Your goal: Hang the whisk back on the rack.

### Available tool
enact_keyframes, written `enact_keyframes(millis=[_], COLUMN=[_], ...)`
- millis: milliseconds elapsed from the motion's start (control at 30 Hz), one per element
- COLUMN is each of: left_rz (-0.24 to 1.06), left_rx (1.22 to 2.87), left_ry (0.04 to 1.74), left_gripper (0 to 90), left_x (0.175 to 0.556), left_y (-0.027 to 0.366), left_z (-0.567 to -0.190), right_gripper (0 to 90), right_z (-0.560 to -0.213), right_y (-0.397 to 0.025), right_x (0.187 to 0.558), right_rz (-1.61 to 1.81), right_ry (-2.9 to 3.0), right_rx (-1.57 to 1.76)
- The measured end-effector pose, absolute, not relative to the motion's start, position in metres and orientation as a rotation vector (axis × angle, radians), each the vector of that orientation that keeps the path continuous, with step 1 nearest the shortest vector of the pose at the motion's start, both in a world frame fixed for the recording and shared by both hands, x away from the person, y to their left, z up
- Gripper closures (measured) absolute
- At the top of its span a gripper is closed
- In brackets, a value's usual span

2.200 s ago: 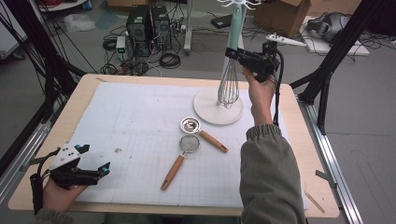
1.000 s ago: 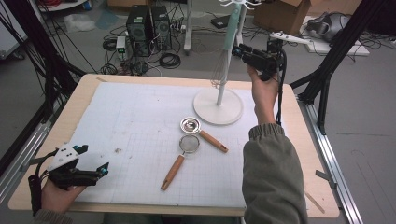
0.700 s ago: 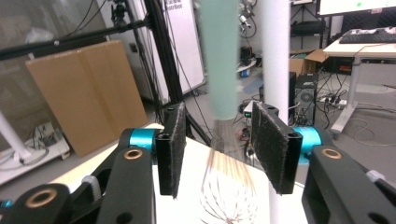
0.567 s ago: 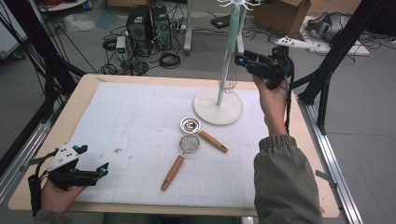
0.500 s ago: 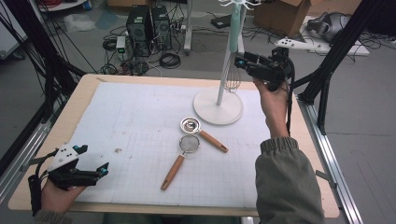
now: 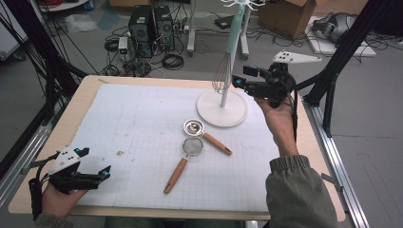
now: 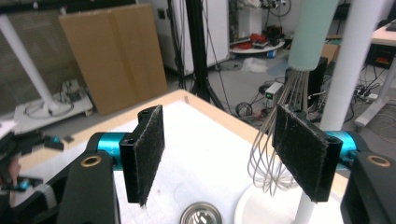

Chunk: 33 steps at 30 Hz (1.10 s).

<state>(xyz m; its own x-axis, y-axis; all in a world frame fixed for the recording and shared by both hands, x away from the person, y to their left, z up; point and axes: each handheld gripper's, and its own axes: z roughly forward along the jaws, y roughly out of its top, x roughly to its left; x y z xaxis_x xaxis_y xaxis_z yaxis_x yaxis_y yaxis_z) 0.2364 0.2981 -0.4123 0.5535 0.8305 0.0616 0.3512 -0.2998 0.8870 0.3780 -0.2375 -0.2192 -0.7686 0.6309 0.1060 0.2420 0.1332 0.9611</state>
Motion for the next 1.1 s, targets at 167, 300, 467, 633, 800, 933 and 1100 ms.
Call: enact_keyframes(millis=[167, 300, 467, 633, 800, 933, 1100], left_rz=[0.666, 0.667, 0.669, 0.670, 0.670, 0.668, 0.669], left_rx=[1.883, 1.885, 1.886, 1.887, 1.886, 1.893, 1.895], left_ry=[0.963, 0.962, 0.961, 0.957, 0.959, 0.954, 0.951], left_gripper=[2.3, 2.3, 2.3, 2.3, 2.3, 2.3, 2.3], left_x=[0.236, 0.236, 0.236, 0.236, 0.236, 0.235, 0.235], left_y=[0.298, 0.298, 0.298, 0.298, 0.298, 0.298, 0.296], left_z=[-0.412, -0.412, -0.412, -0.412, -0.412, -0.412, -0.412], right_gripper=[30.1, 28.6, 27.3, 27.0, 26.6, 26.6, 26.6], right_z=[-0.227, -0.233, -0.239, -0.246, -0.254, -0.261, -0.271], right_y=[-0.234, -0.234, -0.233, -0.231, -0.228, -0.227, -0.225], right_x=[0.370, 0.362, 0.355, 0.346, 0.338, 0.332, 0.325], right_rz=[1.648, 1.656, 1.654, 1.660, 1.654, 1.650, 1.649], right_ry=[2.128, 2.138, 2.159, 2.173, 2.199, 2.205, 2.229], right_rx=[0.835, 0.813, 0.808, 0.791, 0.779, 0.776, 0.774])
